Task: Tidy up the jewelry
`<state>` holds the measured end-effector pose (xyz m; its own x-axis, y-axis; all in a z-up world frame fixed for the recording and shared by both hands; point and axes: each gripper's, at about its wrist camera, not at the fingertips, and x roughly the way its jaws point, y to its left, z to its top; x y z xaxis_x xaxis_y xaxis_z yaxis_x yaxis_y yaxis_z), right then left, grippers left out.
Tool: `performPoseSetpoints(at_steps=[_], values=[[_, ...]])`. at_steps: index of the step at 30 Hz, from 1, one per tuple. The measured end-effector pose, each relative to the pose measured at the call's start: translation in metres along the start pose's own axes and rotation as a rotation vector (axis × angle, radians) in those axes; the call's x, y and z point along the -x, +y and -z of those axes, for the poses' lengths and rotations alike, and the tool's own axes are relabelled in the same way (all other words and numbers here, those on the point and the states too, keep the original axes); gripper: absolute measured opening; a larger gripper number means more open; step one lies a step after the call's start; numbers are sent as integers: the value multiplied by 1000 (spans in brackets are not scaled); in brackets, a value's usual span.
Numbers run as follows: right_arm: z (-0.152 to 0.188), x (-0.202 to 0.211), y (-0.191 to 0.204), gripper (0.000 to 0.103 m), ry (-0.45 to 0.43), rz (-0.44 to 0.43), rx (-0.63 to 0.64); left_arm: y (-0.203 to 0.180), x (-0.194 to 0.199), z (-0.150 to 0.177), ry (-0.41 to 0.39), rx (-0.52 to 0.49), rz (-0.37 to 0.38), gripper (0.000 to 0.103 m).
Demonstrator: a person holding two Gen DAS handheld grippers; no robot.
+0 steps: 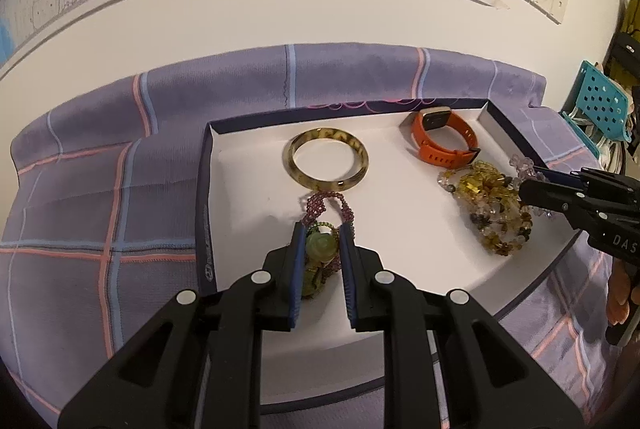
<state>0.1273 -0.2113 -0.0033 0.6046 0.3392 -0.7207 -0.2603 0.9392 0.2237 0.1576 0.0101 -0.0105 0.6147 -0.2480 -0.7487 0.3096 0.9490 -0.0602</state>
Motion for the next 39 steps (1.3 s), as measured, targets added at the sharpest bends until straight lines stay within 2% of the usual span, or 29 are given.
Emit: performPoseSetpoints(at_steps=[12,13,15,16,18,20,24,26,29,31,34,39], values=[[3,-15,-3,20,36,39,2,0,-13,1,21,4,-28,19],[3,-15,-2,21,35,43,3,0,-13,1,21,7,-28,21],[3,-14,-1,23,32,55,8,0,-13,1,24,10,-37,31],[4,-13,0,26,28,60,12,-1,-12,2,24,10,-46,39],[4,-9,0,30,17,66,14,-2,-10,3,19,4,-54,45],[5,-2,1,43,-5,68,12,-4,-4,5,5,-4,-69,60],[10,12,7,54,-45,75,11,-11,14,9,-40,-20,-82,77],[16,20,12,66,-59,68,15,-14,26,14,-67,-16,-90,92],[25,28,20,83,-83,81,28,-18,43,24,-95,7,-91,97],[33,33,27,86,-85,102,37,-22,53,33,-110,26,-89,97],[44,41,34,96,-103,113,29,-27,63,44,-120,38,-109,97],[56,47,43,96,-110,143,14,-32,75,63,-125,76,-137,98]])
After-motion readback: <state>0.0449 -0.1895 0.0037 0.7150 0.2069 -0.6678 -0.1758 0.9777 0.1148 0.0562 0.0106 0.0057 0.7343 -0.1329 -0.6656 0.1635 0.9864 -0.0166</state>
